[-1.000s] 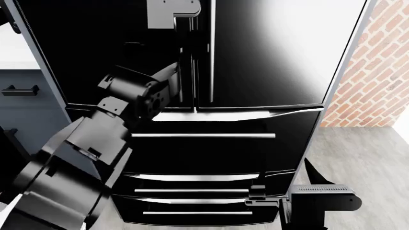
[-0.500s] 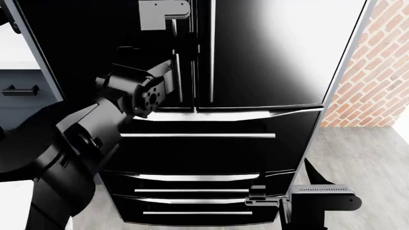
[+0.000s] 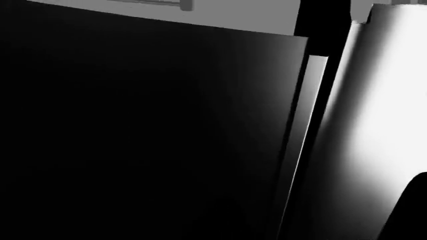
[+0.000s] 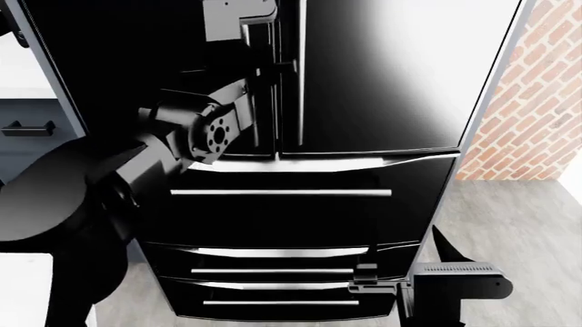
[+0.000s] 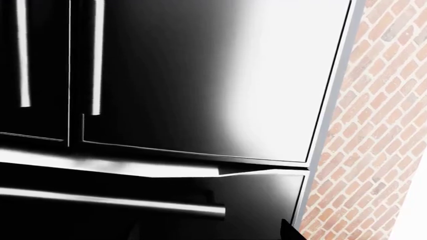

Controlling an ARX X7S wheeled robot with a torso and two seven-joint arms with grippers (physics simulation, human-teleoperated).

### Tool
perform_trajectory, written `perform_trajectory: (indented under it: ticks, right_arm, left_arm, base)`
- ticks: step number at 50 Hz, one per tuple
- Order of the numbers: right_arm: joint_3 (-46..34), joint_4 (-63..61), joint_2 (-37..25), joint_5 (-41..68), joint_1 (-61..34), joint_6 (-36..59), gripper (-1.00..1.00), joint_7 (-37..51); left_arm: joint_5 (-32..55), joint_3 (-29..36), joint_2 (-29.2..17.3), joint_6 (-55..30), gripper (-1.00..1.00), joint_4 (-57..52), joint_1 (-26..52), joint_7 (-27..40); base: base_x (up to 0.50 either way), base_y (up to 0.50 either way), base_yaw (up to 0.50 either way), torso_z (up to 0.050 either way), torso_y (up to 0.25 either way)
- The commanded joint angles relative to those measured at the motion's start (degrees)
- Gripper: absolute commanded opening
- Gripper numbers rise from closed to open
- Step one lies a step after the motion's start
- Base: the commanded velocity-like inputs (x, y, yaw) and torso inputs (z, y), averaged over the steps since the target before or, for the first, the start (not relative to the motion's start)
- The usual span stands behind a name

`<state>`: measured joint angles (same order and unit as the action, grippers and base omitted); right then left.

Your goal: Open the fridge doors

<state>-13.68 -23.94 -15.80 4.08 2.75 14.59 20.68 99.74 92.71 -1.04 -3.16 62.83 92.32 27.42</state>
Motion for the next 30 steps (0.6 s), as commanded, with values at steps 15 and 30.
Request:
perform_trajectory:
  ticks: [15,30]
  right_arm:
    - [0.38,-0.47,0.66,-1.46,-0.20,0.45,1.00,-0.41]
    - [-0.44,-0.23,0.51,-1.61,-0.70,0.80,1.00,-0.11]
  left_arm:
    - [-0.43,-13.23,-30.24,8.84,-1.00,-52.90,8.43,15.91]
    - [5.46,-21.86,-45.58,12.31,-1.00,-74.28,10.49,17.62]
  base:
    - [0.00,0.00,0.00,0.000,0.006]
    - [0.00,0.00,0.00,0.002,0.008]
